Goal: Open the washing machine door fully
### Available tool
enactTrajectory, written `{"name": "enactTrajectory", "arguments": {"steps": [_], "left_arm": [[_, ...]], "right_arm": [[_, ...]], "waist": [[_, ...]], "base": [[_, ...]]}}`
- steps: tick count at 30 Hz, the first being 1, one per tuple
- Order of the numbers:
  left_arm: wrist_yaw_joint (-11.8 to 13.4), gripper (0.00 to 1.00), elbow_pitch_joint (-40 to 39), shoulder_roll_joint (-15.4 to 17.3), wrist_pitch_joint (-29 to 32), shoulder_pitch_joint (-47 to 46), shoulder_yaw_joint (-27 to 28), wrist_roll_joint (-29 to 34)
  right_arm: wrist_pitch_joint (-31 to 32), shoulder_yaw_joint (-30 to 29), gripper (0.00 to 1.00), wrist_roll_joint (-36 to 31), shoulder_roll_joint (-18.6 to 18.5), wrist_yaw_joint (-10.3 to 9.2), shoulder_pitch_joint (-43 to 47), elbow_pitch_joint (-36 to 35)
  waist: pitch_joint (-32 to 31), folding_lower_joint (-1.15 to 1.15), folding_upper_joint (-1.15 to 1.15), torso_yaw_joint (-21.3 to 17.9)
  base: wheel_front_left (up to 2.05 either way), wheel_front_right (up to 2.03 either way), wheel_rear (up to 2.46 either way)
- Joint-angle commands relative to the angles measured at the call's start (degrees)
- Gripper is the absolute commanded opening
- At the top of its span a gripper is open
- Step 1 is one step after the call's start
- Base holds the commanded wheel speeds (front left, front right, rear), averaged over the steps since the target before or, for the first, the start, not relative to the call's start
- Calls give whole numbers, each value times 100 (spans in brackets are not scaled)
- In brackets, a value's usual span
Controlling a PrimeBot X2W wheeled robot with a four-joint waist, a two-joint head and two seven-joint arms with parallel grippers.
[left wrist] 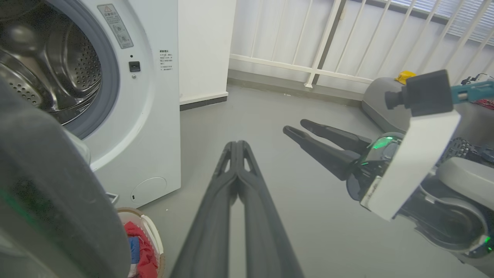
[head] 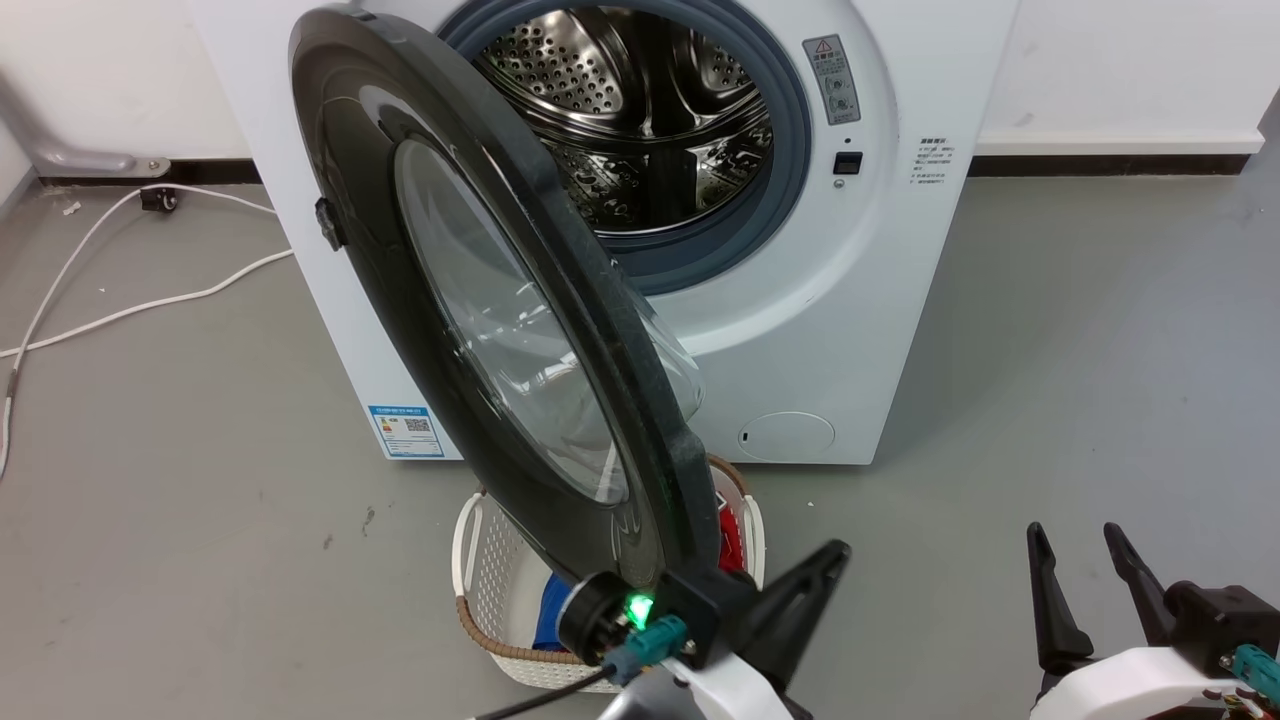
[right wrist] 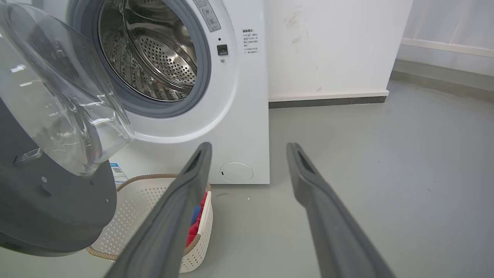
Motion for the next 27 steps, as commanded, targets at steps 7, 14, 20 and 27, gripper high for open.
{"name": "enactTrajectory", "arguments": {"steps": [7, 14, 20, 27], "left_arm": [[254, 0, 718, 8, -292, -281, 421, -108], [446, 0, 1269, 10, -474, -413, 752, -302], [639, 0, 1471, 47, -570, -350, 861, -330], [879, 0, 1356, 175, -641, -100, 962, -347]], "right_arm": [[-47, 33, 100, 46, 16, -1, -113, 106], [-85, 25, 100, 66, 16, -1, -130, 185], [-95, 14, 100, 109, 16, -1, -113, 238], [-74, -25, 100, 135, 16, -1, -78, 253]], "waist": [[22, 0, 0, -36], [46, 0, 0, -55], [34, 0, 0, -42], [21, 0, 0, 50]], "base": [[0, 0, 0], [0, 0, 0], [0, 0, 0], [0, 0, 0]]}}
